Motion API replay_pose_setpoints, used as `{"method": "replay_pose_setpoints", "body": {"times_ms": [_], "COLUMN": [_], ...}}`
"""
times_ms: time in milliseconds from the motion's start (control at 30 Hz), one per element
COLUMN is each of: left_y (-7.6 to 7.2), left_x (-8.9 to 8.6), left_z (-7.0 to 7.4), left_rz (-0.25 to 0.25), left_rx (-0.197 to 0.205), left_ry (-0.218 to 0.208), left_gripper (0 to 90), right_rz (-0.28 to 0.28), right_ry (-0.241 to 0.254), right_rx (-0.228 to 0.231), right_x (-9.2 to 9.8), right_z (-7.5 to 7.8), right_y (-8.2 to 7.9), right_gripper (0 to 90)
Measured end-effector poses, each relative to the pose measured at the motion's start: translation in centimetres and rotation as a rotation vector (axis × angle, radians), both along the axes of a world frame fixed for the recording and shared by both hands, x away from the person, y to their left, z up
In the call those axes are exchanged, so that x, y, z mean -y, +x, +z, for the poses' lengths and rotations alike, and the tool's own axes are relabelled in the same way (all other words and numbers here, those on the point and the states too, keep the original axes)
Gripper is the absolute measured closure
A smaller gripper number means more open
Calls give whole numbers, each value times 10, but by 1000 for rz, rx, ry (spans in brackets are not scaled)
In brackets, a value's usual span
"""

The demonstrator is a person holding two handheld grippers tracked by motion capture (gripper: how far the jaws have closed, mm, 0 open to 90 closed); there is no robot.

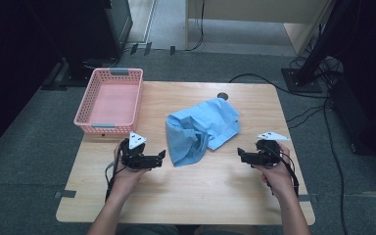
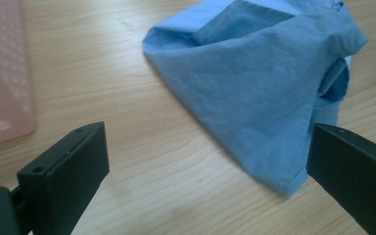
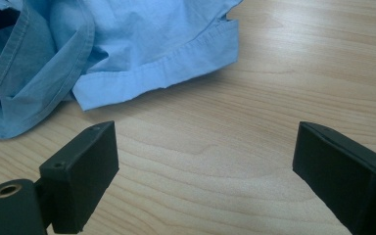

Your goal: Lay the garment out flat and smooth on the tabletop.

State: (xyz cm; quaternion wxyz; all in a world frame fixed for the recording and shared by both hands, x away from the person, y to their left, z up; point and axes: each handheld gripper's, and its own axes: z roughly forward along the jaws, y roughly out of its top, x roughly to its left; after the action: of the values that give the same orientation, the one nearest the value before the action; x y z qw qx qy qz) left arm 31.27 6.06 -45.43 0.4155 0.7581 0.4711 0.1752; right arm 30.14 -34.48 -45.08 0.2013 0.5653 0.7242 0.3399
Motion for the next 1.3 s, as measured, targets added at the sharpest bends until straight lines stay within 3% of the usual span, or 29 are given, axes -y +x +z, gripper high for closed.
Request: {"method": "replay_pose_setpoints", "body": {"times_ms": [233, 400, 500, 767, 867, 900, 967, 1000, 1067, 1100, 1167, 1300], "left_y": [9, 15, 19, 31, 34, 35, 35, 35, 33, 33, 32, 27], "left_x": [34, 59, 68, 83, 87, 89, 89, 90, 90, 90, 90, 88], "left_z": [-10, -23, -30, -39, -42, -44, -45, -45, -46, -46, -46, -47], "left_rz": [-41, -60, -52, -10, -22, -6, -12, -15, -32, -42, -48, -82], "left_rx": [-32, -60, -67, -81, -75, -72, -76, -80, -77, -74, -69, -76], "left_ry": [-12, 25, 58, 93, 115, 135, 136, 135, 127, 115, 112, 83], "left_gripper": [36, 42, 44, 72, 137, 310, 386, 386, 512, 643, 751, 870], "right_rz": [-1, 0, 1, -4, 1, 0, -1, -1, -3, -5, -6, -7], "right_ry": [11, 11, 14, 21, 25, 26, 24, 24, 28, 29, 30, 28], "right_rx": [-5, -6, -11, -17, -16, -15, -18, -18, -20, -21, -20, -22], "right_x": [1, 0, 1, 1, 1, 1, 2, 2, 2, 2, 3, 4], "right_z": [1, -1, -3, -4, -4, -4, -5, -5, -5, -5, -5, -6], "right_y": [-1, -2, -2, -3, -3, -4, -4, -4, -4, -4, -4, -4], "right_gripper": [96, 96, 96, 96, 96, 96, 96, 96, 96, 96, 96, 96]}}
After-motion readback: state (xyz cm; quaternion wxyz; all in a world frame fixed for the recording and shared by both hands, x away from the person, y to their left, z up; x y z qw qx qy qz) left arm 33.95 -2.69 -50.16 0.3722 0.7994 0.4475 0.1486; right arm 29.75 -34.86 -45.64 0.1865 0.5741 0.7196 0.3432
